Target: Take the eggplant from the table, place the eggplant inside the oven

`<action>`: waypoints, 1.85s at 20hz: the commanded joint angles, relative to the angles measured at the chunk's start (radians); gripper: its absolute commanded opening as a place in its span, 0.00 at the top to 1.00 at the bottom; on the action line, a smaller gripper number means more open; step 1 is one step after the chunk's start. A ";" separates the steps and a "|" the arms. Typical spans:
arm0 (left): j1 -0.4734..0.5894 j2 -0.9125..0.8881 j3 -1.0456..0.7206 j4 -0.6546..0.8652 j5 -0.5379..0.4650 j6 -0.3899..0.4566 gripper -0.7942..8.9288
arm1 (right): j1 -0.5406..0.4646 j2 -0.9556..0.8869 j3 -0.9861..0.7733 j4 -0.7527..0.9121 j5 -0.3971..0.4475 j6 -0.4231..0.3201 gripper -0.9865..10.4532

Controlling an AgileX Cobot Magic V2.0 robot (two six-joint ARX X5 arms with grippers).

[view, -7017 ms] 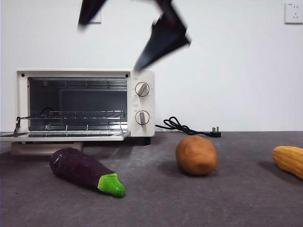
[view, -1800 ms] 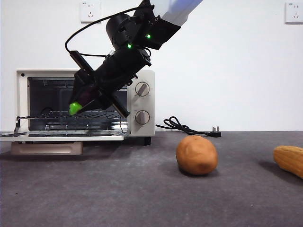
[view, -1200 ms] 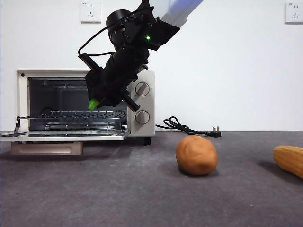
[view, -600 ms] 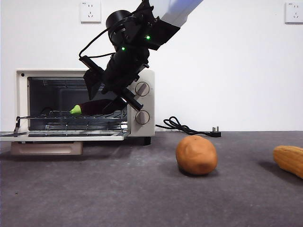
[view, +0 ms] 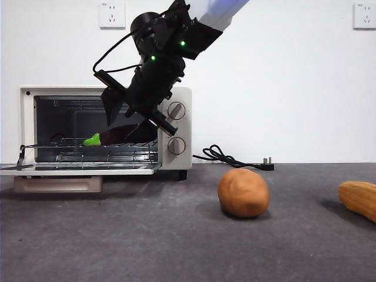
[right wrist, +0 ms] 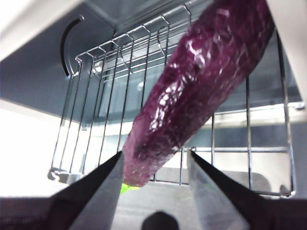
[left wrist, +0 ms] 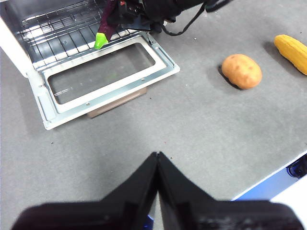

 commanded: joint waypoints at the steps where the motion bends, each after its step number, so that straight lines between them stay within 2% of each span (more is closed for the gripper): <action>1: -0.004 -0.006 -0.004 0.001 -0.003 0.010 0.92 | 0.002 0.010 0.047 -0.057 0.000 -0.074 0.72; 4: -0.004 -0.006 -0.004 0.002 -0.003 0.010 0.92 | 0.002 0.010 0.134 -0.179 0.011 -0.166 0.72; 8: -0.004 -0.006 -0.004 0.002 -0.003 0.010 0.92 | 0.002 0.010 0.249 -0.323 0.012 -0.215 0.72; 14: -0.004 -0.006 -0.004 0.003 -0.003 0.010 0.92 | 0.003 0.010 0.414 -0.621 0.008 -0.415 0.72; 18: -0.004 -0.006 -0.004 0.003 -0.003 0.010 0.92 | 0.008 0.010 0.593 -0.884 0.005 -0.575 0.72; 21: -0.004 -0.006 -0.004 0.008 -0.003 0.010 0.92 | 0.016 0.010 0.729 -1.054 -0.008 -0.657 0.72; 24: -0.004 -0.006 -0.004 0.010 -0.003 0.010 0.92 | 0.029 0.010 0.866 -1.170 -0.039 -0.684 0.72; 28: -0.004 -0.006 -0.004 0.009 -0.003 0.010 0.92 | 0.035 -0.009 1.013 -1.186 -0.123 -0.685 0.72; 31: -0.004 -0.006 -0.004 0.009 -0.003 0.010 0.92 | 0.035 -0.041 1.086 -1.187 -0.111 -0.687 0.72; 37: -0.004 -0.005 -0.004 0.024 -0.003 0.010 0.92 | 0.034 -0.170 1.087 -1.189 -0.105 -0.720 0.72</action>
